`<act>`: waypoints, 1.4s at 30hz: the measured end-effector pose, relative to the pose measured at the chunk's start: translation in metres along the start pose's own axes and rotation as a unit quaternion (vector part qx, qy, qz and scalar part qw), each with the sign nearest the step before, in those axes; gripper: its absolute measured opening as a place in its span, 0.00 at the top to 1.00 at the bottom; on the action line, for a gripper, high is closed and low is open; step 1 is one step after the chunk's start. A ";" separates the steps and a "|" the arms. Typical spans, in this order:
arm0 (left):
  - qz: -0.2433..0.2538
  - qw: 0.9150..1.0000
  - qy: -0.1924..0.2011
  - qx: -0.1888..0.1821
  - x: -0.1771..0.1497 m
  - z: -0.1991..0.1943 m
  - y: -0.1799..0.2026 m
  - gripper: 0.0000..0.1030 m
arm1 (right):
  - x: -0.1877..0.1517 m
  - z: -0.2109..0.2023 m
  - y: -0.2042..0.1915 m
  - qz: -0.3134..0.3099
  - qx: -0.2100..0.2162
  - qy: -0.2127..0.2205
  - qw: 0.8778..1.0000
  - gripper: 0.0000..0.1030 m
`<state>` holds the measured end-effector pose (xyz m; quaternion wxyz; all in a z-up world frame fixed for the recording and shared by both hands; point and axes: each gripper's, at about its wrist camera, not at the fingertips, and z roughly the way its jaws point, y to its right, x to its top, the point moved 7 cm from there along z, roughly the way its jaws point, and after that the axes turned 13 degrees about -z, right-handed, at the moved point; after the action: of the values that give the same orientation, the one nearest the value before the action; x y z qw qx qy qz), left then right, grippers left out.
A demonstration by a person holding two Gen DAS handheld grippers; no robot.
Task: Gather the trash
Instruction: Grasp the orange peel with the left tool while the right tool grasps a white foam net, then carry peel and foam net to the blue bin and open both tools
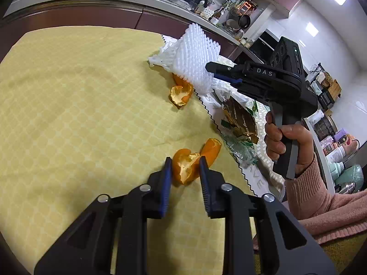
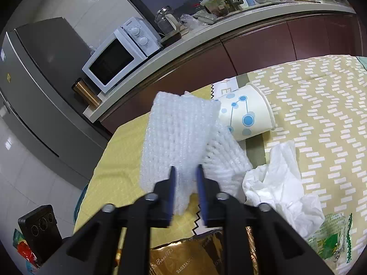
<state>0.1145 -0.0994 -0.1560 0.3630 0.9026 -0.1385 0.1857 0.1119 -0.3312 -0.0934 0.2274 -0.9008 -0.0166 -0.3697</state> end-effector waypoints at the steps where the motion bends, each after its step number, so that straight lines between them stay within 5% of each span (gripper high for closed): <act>1: 0.000 1.000 0.001 0.001 -0.001 -0.001 0.000 0.81 | 0.001 -0.001 0.000 0.000 0.001 0.002 1.000 0.90; 10: -0.012 0.999 0.027 0.012 0.004 -0.021 -0.007 0.92 | 0.007 -0.026 -0.020 -0.021 0.016 0.038 0.999 0.91; 26: -0.020 0.995 0.087 0.032 0.006 -0.079 -0.025 0.93 | 0.015 -0.058 -0.073 -0.068 0.051 0.067 0.994 0.92; 42: -0.065 0.980 0.173 0.077 0.006 -0.164 -0.069 0.93 | 0.007 -0.029 -0.147 -0.119 0.115 0.034 0.986 0.92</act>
<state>0.1078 0.0638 -0.0860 0.3221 0.8890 -0.0001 0.3254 0.0688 -0.2131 -0.0117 0.2845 -0.8469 -0.1582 -0.4205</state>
